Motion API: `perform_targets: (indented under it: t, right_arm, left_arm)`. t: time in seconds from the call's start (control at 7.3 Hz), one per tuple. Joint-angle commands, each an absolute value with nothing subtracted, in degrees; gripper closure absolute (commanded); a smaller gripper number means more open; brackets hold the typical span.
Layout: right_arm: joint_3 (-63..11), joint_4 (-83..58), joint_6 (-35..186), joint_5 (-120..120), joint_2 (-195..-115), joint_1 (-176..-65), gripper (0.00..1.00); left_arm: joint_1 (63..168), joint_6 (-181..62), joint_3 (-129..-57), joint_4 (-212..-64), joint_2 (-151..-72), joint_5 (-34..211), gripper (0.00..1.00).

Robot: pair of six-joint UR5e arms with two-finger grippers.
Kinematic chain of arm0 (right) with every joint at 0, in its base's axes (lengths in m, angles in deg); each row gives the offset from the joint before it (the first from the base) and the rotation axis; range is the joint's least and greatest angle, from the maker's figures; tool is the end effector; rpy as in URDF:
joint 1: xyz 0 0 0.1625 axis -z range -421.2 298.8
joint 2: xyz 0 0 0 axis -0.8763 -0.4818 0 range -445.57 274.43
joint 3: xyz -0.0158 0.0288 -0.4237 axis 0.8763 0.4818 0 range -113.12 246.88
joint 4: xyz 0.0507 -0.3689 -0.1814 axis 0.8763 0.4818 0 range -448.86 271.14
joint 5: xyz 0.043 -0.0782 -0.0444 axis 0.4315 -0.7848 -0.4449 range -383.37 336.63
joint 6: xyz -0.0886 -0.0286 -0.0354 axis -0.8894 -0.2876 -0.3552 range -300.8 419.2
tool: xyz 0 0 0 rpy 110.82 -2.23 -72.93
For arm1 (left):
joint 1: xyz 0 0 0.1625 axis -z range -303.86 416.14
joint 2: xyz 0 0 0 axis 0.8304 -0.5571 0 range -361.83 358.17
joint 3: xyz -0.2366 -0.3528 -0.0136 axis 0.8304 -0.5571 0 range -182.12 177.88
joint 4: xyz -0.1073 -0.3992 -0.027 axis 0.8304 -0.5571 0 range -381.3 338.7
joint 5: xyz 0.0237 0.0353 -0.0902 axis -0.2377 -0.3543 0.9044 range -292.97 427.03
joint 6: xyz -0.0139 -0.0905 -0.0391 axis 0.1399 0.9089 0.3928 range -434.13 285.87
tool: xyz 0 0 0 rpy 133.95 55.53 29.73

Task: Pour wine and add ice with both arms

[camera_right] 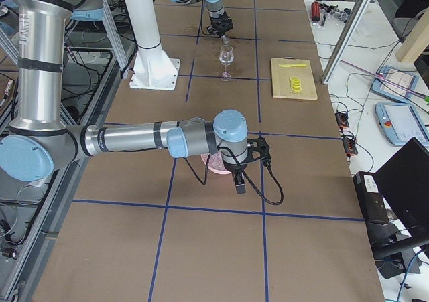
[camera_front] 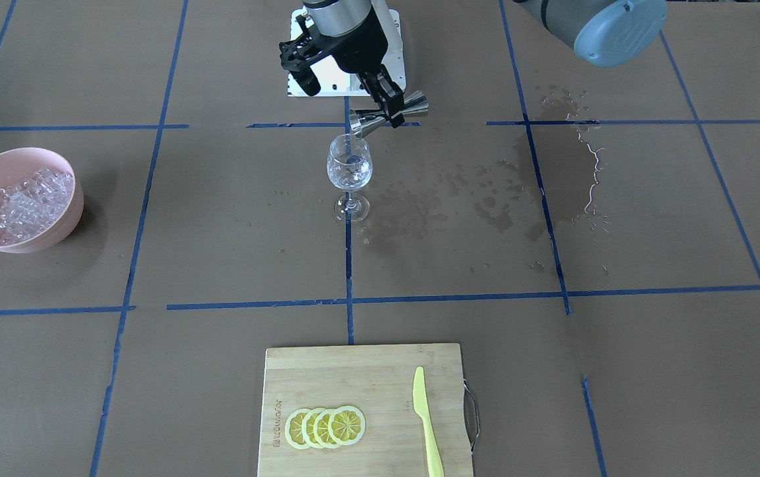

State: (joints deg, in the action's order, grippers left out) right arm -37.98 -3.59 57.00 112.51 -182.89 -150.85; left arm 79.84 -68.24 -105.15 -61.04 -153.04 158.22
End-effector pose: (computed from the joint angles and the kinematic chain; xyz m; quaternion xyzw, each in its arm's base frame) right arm 0.0590 -0.4471 0.5792 0.1046 -0.3859 -0.0619 0.9145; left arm 0.5063 -0.3656 0.0401 0.1618 0.1305 0.4940 0.8443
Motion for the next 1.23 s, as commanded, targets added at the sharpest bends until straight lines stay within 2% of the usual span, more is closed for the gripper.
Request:
perform_targets:
  t: [0.0, 0.27, 0.69, 1.1]
  right_arm:
    - [-37.98, -3.6, 57.0, 112.51, -182.86, -150.85, 0.0]
    - [-37.98, -3.6, 57.0, 112.51, -182.95, -150.85, 0.0]
    - [-38.07, -3.6, 57.09, 112.6, -183.13, -150.85, 0.0]
    - [-38.07, -3.6, 57.09, 112.6, -183.13, -150.85, 0.0]
  left_arm:
    - [79.88, -68.33, -105.92, -61.11, -153.0, 158.0, 1.0]
    - [80.05, -68.68, -109.68, -61.29, -151.78, 158.0, 1.0]
    - [81.45, -72.63, -123.11, -67.14, -141.18, 158.17, 1.0]
    - [84.0, -76.15, -133.05, -89.51, -122.31, 158.35, 1.0]
